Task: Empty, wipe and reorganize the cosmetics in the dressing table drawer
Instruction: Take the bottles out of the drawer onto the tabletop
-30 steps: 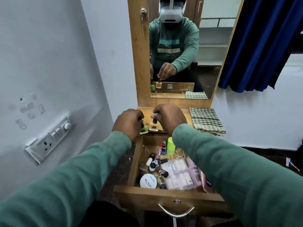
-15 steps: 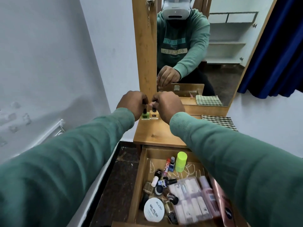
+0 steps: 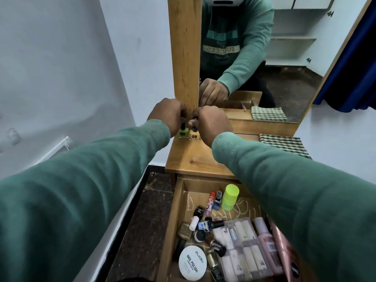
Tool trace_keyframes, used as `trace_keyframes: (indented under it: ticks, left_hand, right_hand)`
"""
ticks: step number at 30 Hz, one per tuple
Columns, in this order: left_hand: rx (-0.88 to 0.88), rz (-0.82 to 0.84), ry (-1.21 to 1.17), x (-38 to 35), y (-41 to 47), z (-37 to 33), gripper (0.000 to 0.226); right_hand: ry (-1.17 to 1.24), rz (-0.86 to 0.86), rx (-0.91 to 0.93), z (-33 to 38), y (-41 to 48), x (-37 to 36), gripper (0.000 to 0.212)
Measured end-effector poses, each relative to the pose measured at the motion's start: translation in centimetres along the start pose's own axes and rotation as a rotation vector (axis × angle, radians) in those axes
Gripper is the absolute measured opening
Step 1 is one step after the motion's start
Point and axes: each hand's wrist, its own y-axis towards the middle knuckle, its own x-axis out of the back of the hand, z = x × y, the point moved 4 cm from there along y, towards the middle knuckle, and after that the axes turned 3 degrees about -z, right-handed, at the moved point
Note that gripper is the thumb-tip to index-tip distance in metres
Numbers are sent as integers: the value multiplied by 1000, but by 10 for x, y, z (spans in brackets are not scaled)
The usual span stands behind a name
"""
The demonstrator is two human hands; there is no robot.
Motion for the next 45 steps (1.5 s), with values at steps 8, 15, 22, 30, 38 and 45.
trace_keyframes:
  ticks: [8, 15, 22, 30, 38, 45]
  left_hand:
    - [-8, 4, 0, -2, 2, -1, 18]
    - [-14, -12, -22, -6, -2, 2, 25]
    - [-49, -13, -16, -7, -10, 2, 28]
    - [-177, -143, 70, 10, -49, -22, 25]
    - [-294, -42, 27, 3, -150, -57, 30]
    - [-413, 96, 122, -31, -220, -58, 29]
  right_hand:
    - [-6, -17, 0, -2, 3, -1, 24]
    - [6, -39, 4, -2, 4, -6, 23]
    - [38, -84, 38, -2, -3, -2, 22]
    - [77, -149, 79, -6, -33, 19, 18]
    - [125, -147, 103, -2, -139, 28, 11]
    - [155, 74, 44, -16, -216, -10, 7]
